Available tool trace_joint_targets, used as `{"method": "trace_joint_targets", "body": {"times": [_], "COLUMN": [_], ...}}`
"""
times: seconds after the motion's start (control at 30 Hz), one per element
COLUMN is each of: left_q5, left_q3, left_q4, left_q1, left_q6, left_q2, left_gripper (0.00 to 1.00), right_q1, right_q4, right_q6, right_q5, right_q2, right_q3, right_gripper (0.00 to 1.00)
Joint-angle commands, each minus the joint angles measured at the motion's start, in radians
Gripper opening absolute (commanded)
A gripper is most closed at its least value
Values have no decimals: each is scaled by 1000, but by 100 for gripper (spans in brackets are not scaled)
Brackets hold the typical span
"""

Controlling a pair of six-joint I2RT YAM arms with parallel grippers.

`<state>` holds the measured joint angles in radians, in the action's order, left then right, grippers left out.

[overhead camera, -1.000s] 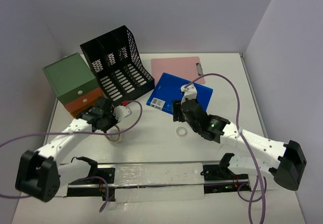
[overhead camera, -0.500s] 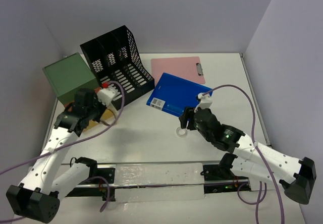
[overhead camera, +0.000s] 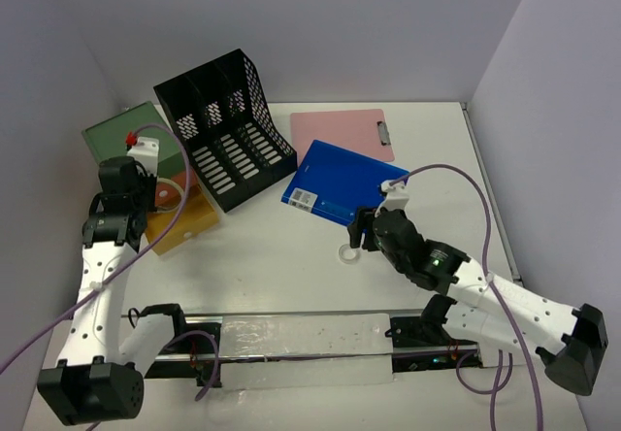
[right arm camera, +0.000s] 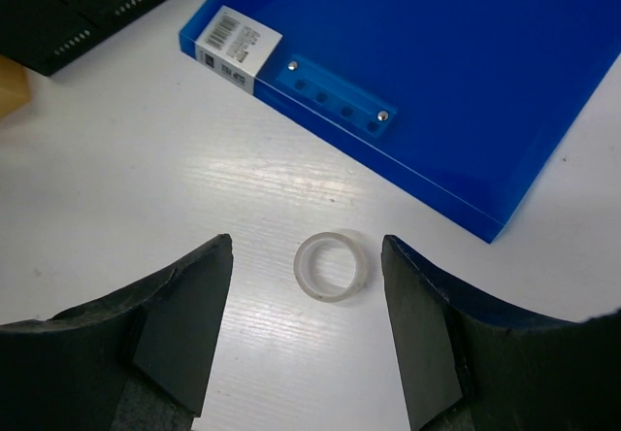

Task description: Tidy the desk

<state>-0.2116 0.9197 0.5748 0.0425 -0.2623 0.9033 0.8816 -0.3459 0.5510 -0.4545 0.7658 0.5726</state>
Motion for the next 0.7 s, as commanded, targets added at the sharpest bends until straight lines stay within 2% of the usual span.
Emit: {"method": "trace_joint_targets", "body": {"times": [0.0, 0.13, 0.37, 0.57, 0.67], "left_q5": [-87, -126, -132, -106, -79], "left_q3": [-60, -106, -151, -179, -184], "left_q4": [-109, -182, -309, -481, -504], "left_q1": [11, 11, 11, 11, 10], "left_q6": [9, -2, -59, -60, -81], "left_q2": [16, 30, 52, 135, 178], "left_gripper": [0, 0, 0, 0, 0], "right_q1": [-47, -90, -109, -107, -109], "right_q4": [82, 225, 266, 236, 277], "right_q6": [-37, -28, -44, -25, -19], "right_q5": [41, 135, 142, 83, 57], "right_q2": [92, 154, 243, 196, 159], "right_q3": [47, -11, -1, 4, -34], "right_gripper": [70, 70, 69, 67, 67]}}
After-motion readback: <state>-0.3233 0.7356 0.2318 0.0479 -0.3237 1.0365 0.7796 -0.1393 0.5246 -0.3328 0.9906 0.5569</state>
